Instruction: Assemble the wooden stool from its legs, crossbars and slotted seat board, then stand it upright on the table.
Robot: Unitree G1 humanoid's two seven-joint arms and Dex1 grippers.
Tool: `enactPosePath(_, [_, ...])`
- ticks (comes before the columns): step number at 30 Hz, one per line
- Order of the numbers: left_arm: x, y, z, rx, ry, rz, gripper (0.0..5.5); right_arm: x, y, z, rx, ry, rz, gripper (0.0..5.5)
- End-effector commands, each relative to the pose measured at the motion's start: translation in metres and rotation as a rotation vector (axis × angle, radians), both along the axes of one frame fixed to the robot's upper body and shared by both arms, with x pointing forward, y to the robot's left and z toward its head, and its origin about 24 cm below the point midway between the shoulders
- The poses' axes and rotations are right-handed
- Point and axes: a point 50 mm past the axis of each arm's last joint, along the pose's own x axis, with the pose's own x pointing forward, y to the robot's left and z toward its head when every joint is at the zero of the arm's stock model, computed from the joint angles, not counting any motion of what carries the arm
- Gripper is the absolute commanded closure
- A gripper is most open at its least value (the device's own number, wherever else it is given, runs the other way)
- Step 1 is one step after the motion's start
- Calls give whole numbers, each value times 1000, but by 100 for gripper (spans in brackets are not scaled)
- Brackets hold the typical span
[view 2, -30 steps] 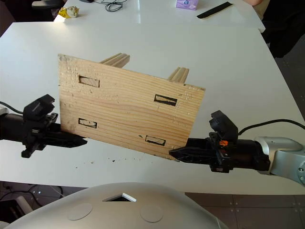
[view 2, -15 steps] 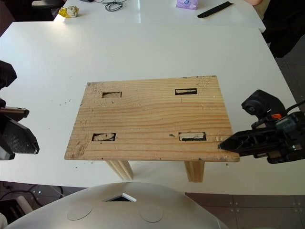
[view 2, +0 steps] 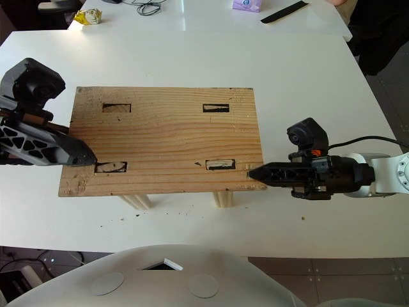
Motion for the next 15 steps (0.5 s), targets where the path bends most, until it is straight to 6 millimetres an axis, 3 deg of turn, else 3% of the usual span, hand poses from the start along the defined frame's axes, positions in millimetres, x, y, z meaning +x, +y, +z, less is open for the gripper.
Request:
enactPosePath(1, [4, -2, 4, 22, -37, 12, 423, 15, -3, -20, -189, -24, -207, 404])
enactPosePath(15, [18, 13, 2, 28, -112, 208, 423, 42, -10, 5, -158, 0, -115, 170])
